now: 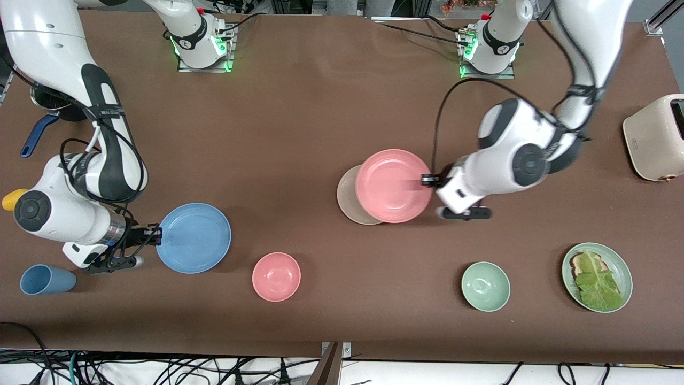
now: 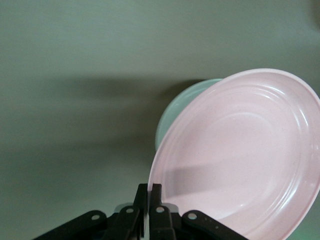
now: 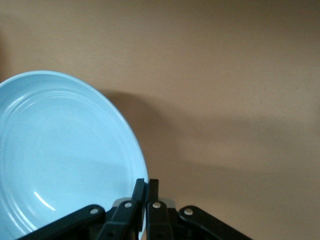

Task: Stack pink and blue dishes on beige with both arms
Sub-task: 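Carry the pink plate onto the beige plate and open the left gripper, then carry the blue plate onto the pink plate while the left gripper withdraws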

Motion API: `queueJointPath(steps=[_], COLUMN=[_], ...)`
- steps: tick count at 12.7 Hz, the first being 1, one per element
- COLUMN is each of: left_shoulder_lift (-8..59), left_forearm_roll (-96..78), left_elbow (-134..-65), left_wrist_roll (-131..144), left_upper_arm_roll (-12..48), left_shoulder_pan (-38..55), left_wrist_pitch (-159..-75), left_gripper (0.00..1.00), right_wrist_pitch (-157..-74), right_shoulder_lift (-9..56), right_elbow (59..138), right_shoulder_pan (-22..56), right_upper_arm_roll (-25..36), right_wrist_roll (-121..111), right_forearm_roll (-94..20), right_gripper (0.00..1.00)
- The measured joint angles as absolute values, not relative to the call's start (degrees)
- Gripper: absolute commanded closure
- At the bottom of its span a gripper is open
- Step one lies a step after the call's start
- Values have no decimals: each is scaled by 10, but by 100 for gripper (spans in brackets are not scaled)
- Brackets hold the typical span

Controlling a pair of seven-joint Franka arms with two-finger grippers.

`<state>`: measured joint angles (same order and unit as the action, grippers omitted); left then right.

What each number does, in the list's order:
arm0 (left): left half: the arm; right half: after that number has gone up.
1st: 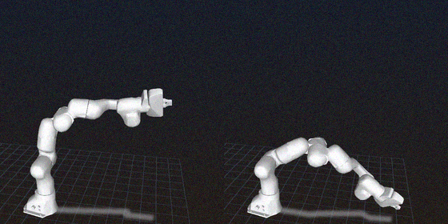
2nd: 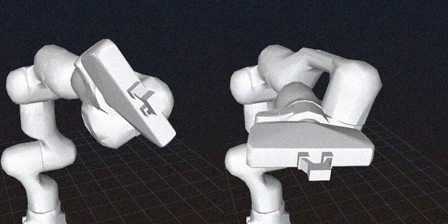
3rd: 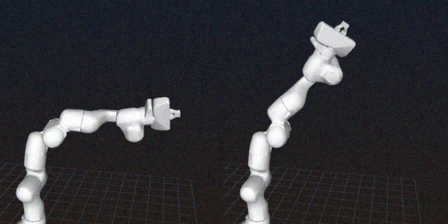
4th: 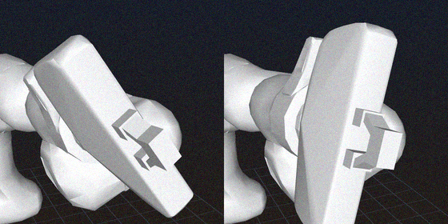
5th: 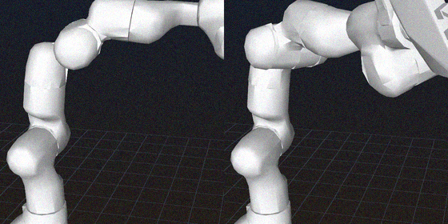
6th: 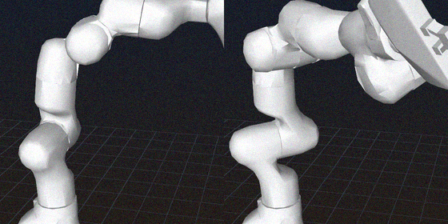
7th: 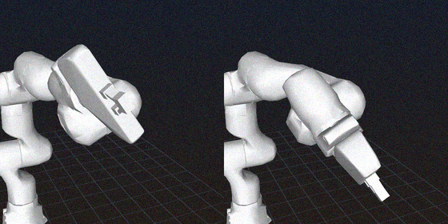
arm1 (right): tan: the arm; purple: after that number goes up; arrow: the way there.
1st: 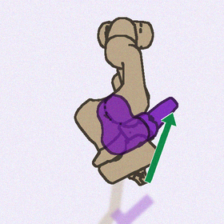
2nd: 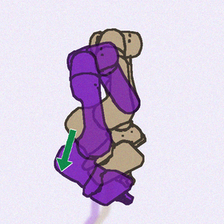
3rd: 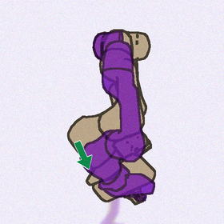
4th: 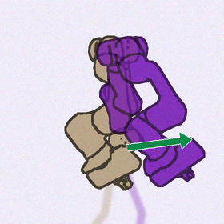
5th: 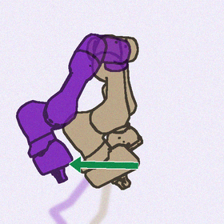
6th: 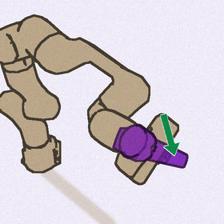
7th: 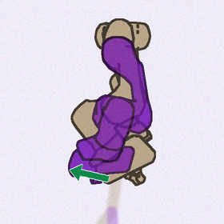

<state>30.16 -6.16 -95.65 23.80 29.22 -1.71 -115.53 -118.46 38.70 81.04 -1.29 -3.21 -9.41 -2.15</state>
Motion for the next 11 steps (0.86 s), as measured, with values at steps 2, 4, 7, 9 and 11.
queueJointPath(steps=[2,4,7,9,11], left_shoulder_lift=[341,370,395,397,398], left_forearm_roll=[-59,-54,-35,-10,-5], left_elbow=[-955,-953,-947,-942,-935], left_wrist_roll=[245,246,246,246,246], left_upper_arm_roll=[288,282,276,276,275], left_shoulder_pan=[17,29,29,29,27], left_wrist_pitch=[-1185,-1191,-1191,-1191,-1191], left_gripper=[100,100,1,0,0], right_wrist_pitch=[-1133,-1092,-1074,-1073,-1073], right_shoulder_lift=[384,383,383,384,384], right_elbow=[776,743,725,725,725], right_shoulder_pan=[-2,15,55,75,85], right_upper_arm_roll=[-34,-35,-36,-36,-36], right_wrist_roll=[-83,-56,12,57,94], right_forearm_roll=[-21,-21,-21,-21,-21], right_gripper=[100,100,100,100,100])
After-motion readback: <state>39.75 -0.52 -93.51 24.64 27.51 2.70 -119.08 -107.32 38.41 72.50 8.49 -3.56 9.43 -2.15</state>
